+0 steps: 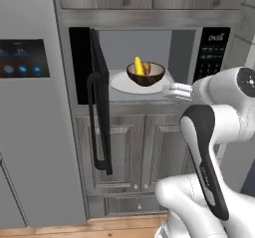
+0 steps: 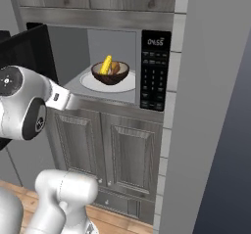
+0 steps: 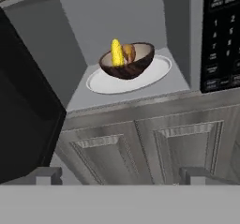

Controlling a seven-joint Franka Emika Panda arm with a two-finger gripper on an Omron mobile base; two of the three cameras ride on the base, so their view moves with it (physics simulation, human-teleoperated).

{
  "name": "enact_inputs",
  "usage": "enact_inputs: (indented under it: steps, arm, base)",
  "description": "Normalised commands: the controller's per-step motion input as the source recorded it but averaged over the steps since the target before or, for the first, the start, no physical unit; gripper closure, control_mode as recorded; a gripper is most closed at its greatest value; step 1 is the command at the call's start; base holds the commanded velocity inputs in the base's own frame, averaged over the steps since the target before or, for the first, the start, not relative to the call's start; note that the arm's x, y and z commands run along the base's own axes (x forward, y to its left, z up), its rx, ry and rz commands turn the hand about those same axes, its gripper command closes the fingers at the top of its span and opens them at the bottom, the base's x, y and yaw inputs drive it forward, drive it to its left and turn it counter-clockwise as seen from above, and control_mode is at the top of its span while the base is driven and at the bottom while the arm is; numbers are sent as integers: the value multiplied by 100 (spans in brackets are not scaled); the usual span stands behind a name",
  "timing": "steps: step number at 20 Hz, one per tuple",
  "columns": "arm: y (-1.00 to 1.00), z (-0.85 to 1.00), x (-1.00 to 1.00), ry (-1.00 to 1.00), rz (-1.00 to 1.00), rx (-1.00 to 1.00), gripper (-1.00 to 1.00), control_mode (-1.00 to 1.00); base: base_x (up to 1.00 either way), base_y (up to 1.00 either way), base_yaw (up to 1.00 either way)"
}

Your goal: Place the bowl containing the corn and chicken drumstick in the microwave. Close the microwave door and press the start button to microwave the meal.

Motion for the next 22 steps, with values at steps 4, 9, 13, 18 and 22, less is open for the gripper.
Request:
enact_inputs:
  steps: [4,9,13,18,22]
  arm:
    - [34,27,-50,3,30,-42,-100,-100]
    - [42,9,-60,6,33,-50,-100,-100]
    - [49,0,-69,0,31,-51,-100,-100]
    - [67,0,-26,0,16,-46,-100,-100]
    - [66,-12,0,-15,5,-42,-100,-100]
  base:
    - [0,0,0]
    - [0,0,0]
    - [0,0,0]
    - [0,0,0]
    - [0,0,0]
